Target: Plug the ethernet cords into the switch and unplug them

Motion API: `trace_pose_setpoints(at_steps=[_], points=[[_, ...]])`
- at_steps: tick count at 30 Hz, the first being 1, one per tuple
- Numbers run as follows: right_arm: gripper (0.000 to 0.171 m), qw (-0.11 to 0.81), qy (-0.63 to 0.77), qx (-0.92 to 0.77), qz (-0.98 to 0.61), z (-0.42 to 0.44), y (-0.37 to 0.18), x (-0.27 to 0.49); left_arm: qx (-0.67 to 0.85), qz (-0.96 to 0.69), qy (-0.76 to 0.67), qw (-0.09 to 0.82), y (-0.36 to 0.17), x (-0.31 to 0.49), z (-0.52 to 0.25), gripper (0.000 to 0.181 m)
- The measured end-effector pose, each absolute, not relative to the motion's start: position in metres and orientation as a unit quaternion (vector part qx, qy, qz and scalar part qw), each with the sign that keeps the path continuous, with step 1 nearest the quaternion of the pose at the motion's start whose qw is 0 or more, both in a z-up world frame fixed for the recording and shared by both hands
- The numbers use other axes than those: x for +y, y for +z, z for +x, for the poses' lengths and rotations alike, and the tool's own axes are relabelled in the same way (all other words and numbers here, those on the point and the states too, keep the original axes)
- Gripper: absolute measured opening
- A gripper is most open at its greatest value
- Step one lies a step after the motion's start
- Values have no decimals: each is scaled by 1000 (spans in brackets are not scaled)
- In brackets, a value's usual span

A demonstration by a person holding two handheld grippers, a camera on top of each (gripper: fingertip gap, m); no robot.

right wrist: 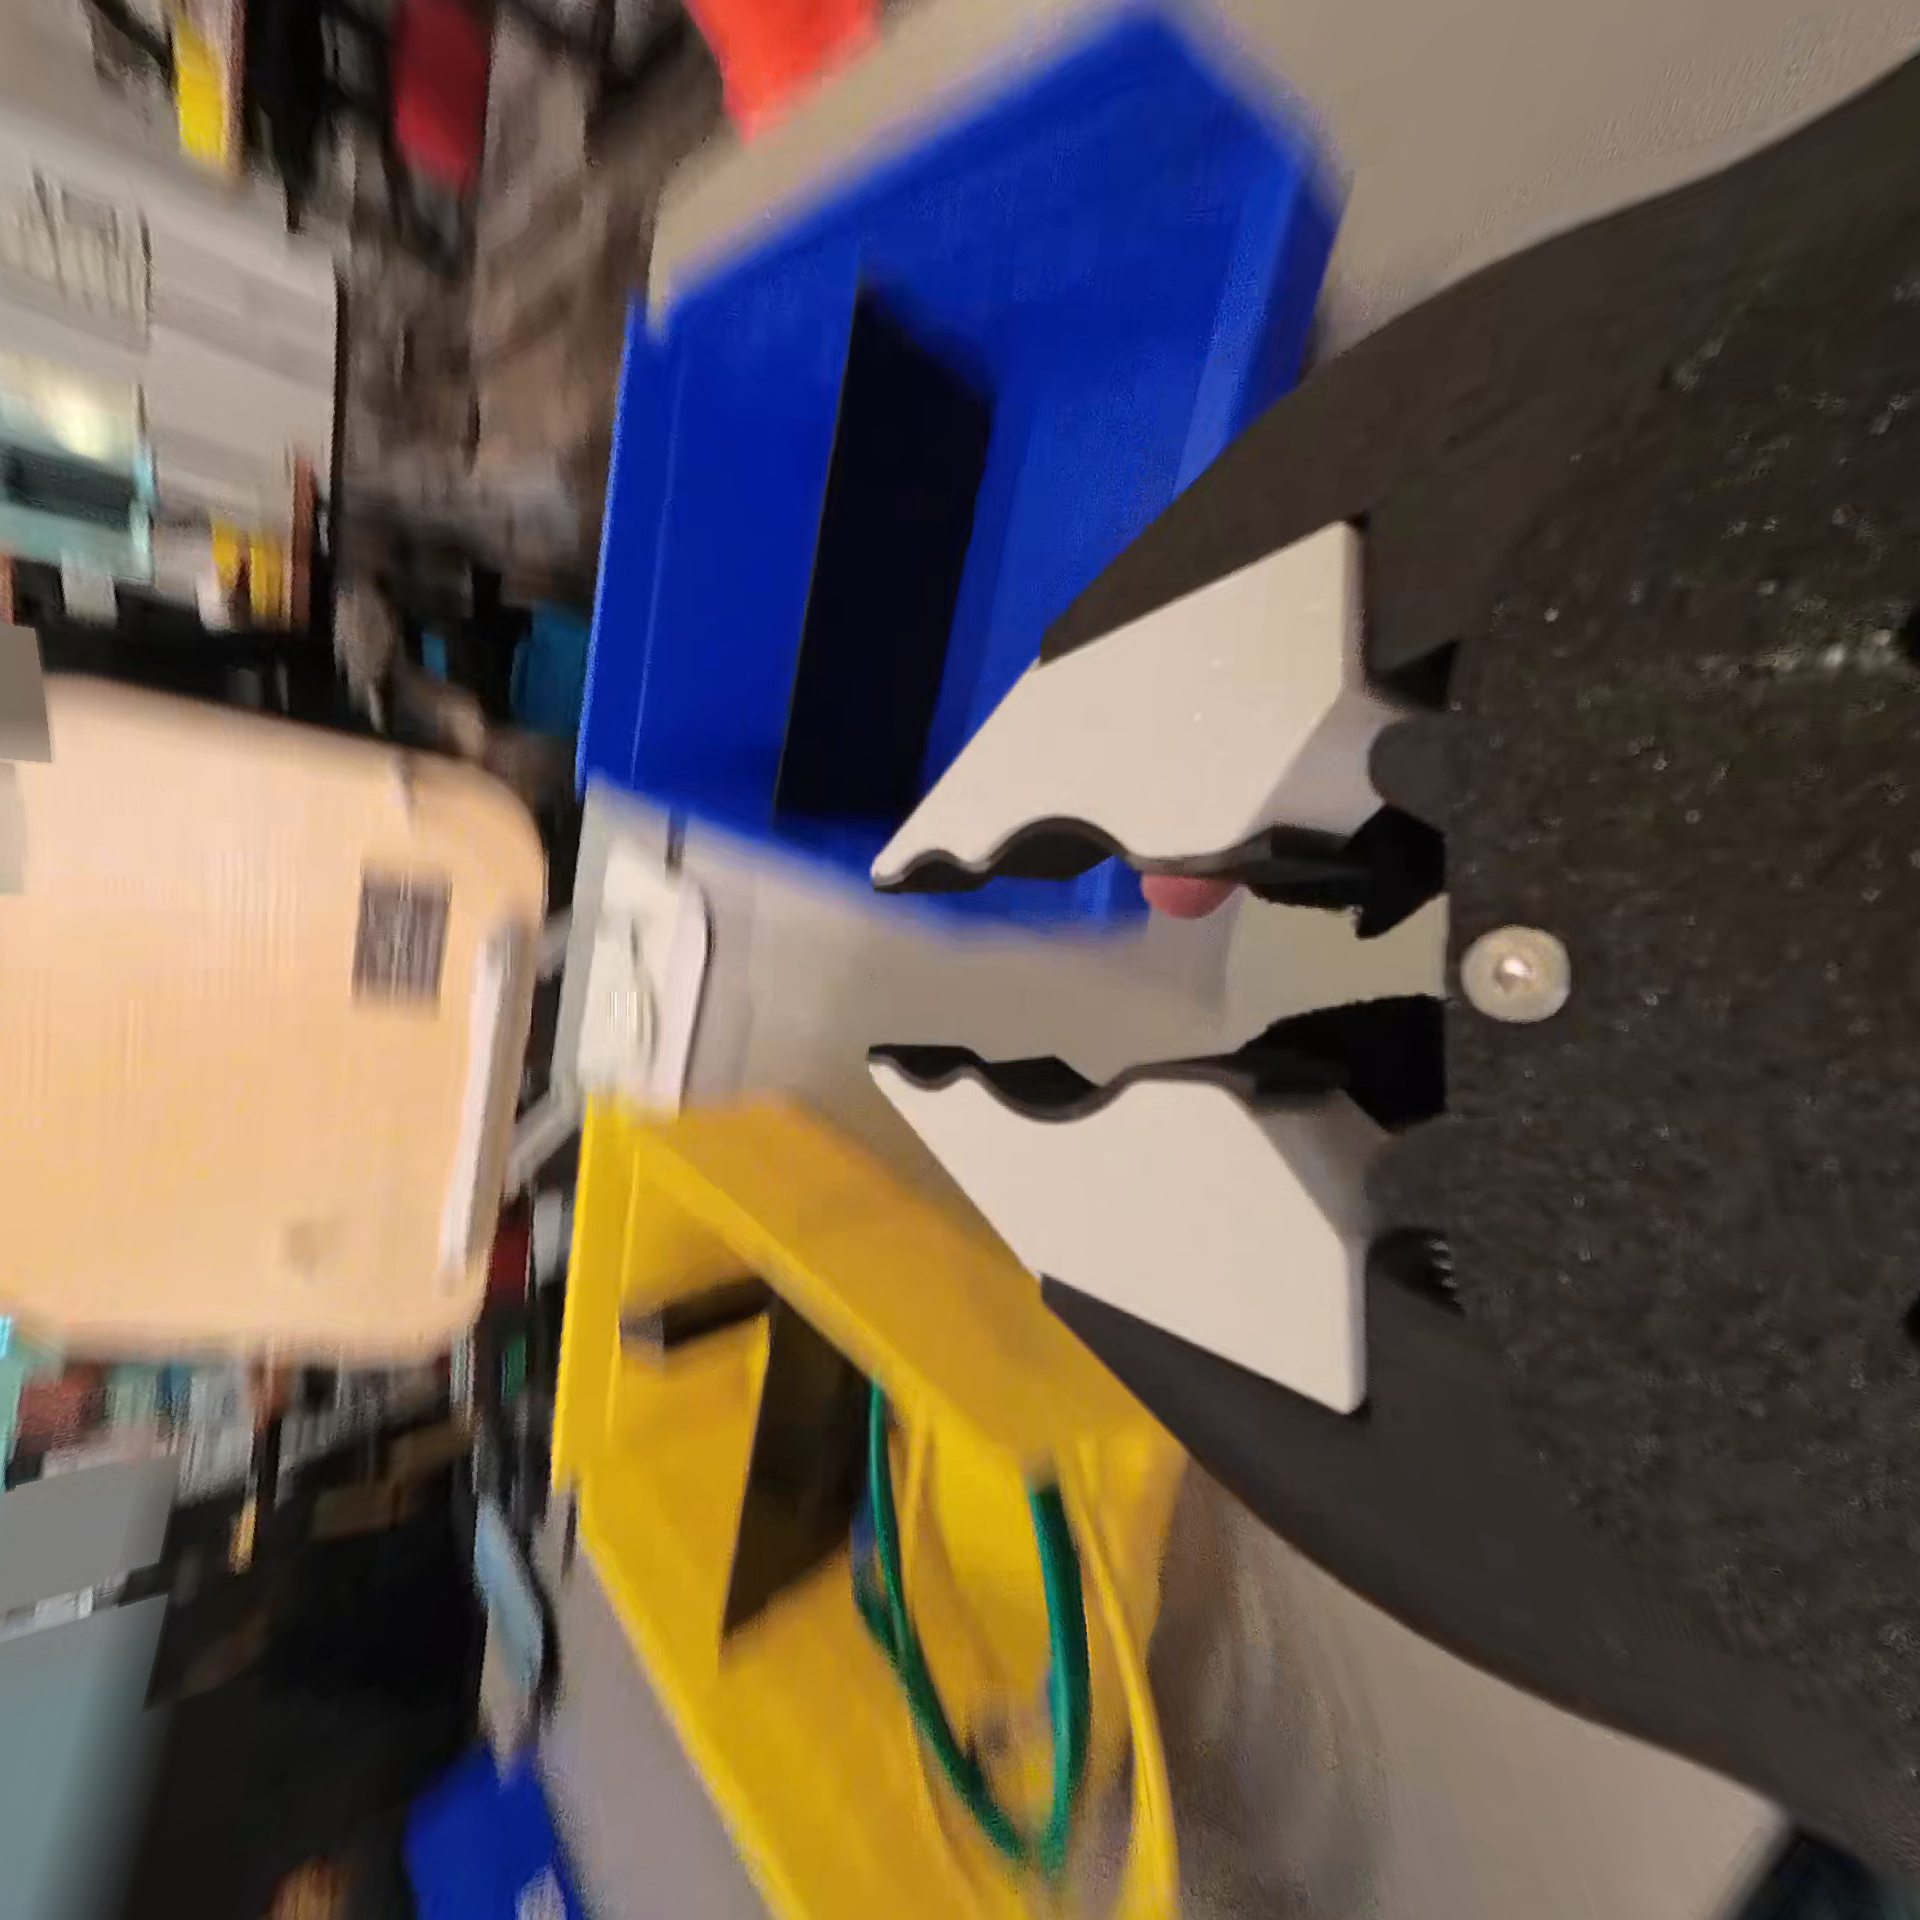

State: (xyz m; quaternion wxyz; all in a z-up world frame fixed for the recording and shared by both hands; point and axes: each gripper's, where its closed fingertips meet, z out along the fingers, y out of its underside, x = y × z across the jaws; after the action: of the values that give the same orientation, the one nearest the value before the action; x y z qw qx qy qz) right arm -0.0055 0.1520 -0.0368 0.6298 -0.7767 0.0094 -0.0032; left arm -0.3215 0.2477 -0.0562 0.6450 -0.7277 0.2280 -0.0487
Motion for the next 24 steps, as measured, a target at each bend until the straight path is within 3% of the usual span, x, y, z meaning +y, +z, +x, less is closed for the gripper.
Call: trace_pose_setpoints(at_steps=[3, 7, 10, 12, 15, 24], points=[[48, 602, 114, -45, -789, -108, -66, 179, 196, -760, -111, 610, -76, 254, -332, 51], [51, 563, 86, -5, -822, -139, -120, 216, 216, -788, -157, 555, -106, 257, -319, 53], [44, 579, 40, 17, -814, -131, -128, 227, 231, -807, -115, 532, -130, 263, -317, 31], [19, 577, 23, 40, -816, -124, -132, 230, 244, -806, -103, 529, -134, 269, -313, 20], [7, 569, -23, 45, -820, -123, -132, 235, 218, -814, -99, 529, -135, 276, -312, 4], [3, 586, -77, 121, -798, -176, -128, 249, 196, -813, -76, 543, -123, 309, -366, 2]])
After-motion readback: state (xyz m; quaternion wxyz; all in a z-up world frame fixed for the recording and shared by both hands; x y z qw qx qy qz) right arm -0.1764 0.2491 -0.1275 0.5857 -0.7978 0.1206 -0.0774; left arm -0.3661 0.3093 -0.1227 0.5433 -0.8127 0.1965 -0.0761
